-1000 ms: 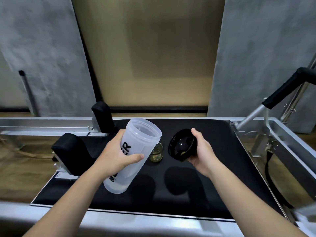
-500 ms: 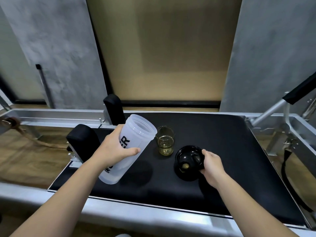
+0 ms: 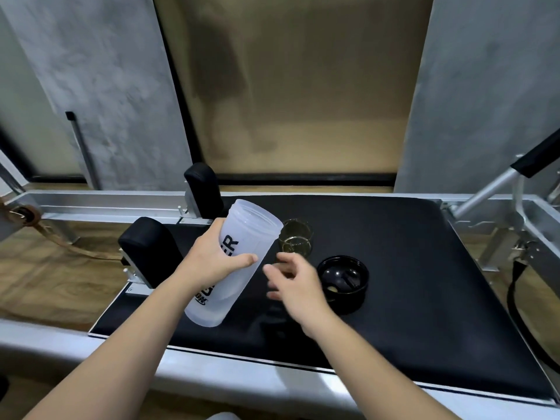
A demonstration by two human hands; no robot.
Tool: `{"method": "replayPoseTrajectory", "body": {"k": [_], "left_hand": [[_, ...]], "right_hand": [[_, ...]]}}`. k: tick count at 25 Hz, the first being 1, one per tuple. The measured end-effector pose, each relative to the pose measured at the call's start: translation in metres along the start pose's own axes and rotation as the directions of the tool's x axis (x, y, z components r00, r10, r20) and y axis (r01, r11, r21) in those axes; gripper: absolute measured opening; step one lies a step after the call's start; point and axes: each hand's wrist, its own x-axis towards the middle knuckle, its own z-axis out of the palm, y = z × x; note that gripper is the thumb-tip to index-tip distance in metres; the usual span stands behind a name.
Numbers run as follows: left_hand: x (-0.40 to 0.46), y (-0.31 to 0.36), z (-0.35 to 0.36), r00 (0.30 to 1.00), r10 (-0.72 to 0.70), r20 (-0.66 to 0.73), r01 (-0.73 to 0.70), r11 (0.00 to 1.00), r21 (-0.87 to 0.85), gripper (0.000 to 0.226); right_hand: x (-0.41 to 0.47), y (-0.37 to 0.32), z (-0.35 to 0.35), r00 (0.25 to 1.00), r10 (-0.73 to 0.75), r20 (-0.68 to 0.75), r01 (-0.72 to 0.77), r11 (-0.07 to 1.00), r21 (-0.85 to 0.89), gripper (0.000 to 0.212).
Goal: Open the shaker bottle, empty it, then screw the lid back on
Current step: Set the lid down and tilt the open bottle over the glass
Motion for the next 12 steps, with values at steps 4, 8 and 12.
{"method": "replayPoseTrajectory", "body": {"k": [4,8,12], "left_hand": [[0.004,0.000,0.000,1.000,-0.017,0.019,0.017,0.999,-0.031,0.052],[0.007,0.004,-0.005,0.998,-0.043,0.038,0.044,0.998,-0.035,0.060],[0.010,0.007,-0.008,0.994,-0.080,0.075,0.081,0.997,-0.007,0.053]], "right_hand": [[-0.007,0.006,0.024,0.981,0.120,0.150,-0.130,0.990,0.056,0.040],[-0.009,0.003,0.033,0.974,0.143,0.174,-0.170,0.974,0.148,0.041],[-0.008,0.004,0.038,0.971,0.159,0.179,-0.201,0.947,0.251,0.043]]}}
